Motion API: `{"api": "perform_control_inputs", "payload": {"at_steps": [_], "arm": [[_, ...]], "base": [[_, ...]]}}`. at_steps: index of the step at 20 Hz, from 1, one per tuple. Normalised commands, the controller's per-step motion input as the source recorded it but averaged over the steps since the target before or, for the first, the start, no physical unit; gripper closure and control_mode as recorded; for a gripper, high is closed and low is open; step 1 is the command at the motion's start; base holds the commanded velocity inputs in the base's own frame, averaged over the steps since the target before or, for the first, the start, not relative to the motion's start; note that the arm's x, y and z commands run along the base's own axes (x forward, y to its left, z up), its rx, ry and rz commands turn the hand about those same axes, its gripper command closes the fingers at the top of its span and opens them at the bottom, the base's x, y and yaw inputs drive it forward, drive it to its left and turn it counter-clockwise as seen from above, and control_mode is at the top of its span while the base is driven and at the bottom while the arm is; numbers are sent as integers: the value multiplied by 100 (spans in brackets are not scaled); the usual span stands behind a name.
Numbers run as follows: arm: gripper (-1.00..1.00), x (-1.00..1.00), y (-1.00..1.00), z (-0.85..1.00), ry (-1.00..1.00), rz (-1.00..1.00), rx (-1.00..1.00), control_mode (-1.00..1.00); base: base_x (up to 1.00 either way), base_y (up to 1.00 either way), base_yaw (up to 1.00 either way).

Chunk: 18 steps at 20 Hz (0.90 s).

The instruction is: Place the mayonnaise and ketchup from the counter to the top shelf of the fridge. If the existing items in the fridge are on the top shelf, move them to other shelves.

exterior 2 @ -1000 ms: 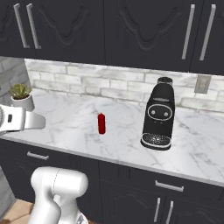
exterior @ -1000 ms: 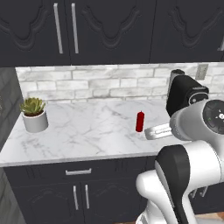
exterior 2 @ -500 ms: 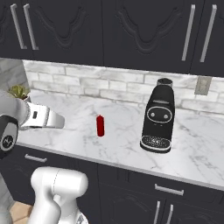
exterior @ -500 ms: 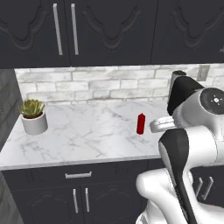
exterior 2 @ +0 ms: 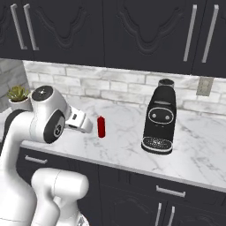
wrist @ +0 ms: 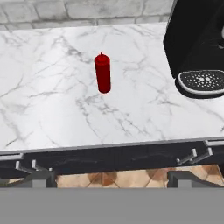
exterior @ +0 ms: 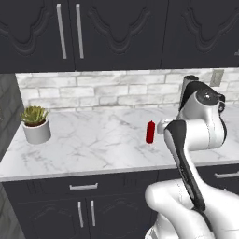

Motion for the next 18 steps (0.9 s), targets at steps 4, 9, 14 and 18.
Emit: {"api": "perform_control_inputs", "payload": {"at_steps": [4,9,14,18], "arm": [[-100,77,-5,-56,0,-4,0,-100],[-100,76,-1,-41,0,-3,3,-100],[-100,59,0,-29,0,0,6,-100],[-100,55,0,-29,0,0,0,-100]], "base": [[0,0,0],[0,0,0],[0,0,0],[0,0,0]]}}
